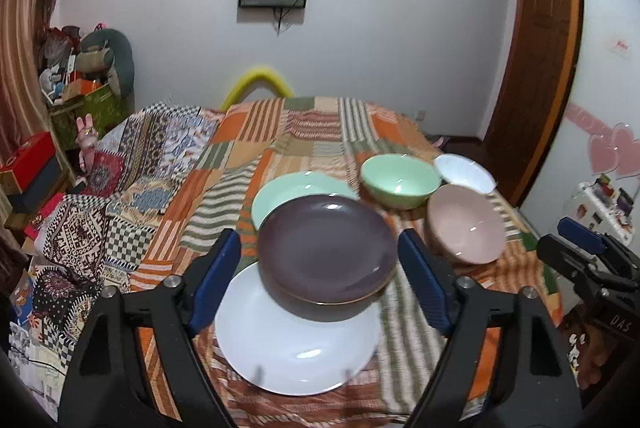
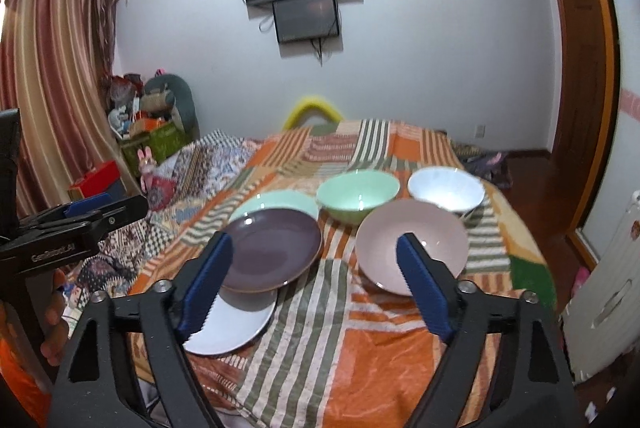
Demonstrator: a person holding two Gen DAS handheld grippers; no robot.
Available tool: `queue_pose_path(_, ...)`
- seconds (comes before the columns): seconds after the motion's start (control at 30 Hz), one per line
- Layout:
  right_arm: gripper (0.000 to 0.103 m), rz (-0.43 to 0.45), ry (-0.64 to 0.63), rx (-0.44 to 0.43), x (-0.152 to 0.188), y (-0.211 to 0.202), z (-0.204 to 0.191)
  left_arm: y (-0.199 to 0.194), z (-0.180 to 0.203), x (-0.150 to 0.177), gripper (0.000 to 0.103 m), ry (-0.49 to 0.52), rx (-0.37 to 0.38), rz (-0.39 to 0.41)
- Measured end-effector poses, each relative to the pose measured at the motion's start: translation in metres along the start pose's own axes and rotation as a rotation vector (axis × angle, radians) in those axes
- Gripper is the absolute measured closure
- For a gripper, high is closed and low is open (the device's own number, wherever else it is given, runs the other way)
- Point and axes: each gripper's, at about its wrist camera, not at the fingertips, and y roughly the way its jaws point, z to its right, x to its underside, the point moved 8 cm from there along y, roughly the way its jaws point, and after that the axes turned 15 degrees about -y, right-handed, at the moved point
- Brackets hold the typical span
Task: Organize plates and bowls
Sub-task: 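Move both tools to the dark purple plate rim and close on it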
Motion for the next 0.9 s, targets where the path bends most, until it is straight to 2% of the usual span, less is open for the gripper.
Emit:
queue_pose_path(0.1, 0.036, -0.037, 0.009, -0.013, 0.006, 0.016, -0.002, 0.024, -0.015, 0.002, 0.036, -0.006, -0.019, -0.044)
queue_pose_path(0.2, 0.045, -0.075, 0.014, -0.031, 0.013, 0.036, -0.004, 0.048, -0.028, 0.002, 0.037, -0.019, -0.027, -0.092)
queue_pose_path(0.33, 0.049, -0.133, 0.023, -0.060, 0.020, 0.064, -0.006, 0.083, -0.048, 0.004, 0.038, -0.055, -0.030, -0.163)
queue_pose_path(0.47, 0.054, -0.173, 0.031, -0.085, 0.026, 0.088, -0.011, 0.112, -0.063, 0.007, 0.053, -0.074, -0.031, -0.223)
queue_pose_path(0.6, 0.060, -0.211, 0.039, -0.115, 0.031, 0.110, -0.015, 0.139, -0.072, 0.008, 0.065, -0.077, -0.026, -0.258)
queue_pose_path(0.7, 0.069, -0.243, 0.049, -0.143, 0.035, 0.126, -0.019, 0.155, -0.077, 0.009, 0.068, -0.074, -0.029, -0.270)
queue_pose_path(0.83, 0.071, -0.285, 0.064, -0.149, 0.043, 0.144, -0.022, 0.175, -0.086, 0.009, 0.072, -0.079, -0.039, -0.282)
queue_pose_path(0.9, 0.075, -0.300, 0.071, -0.151, 0.046, 0.149, -0.021, 0.185, -0.091, 0.009, 0.073, -0.086, -0.038, -0.291)
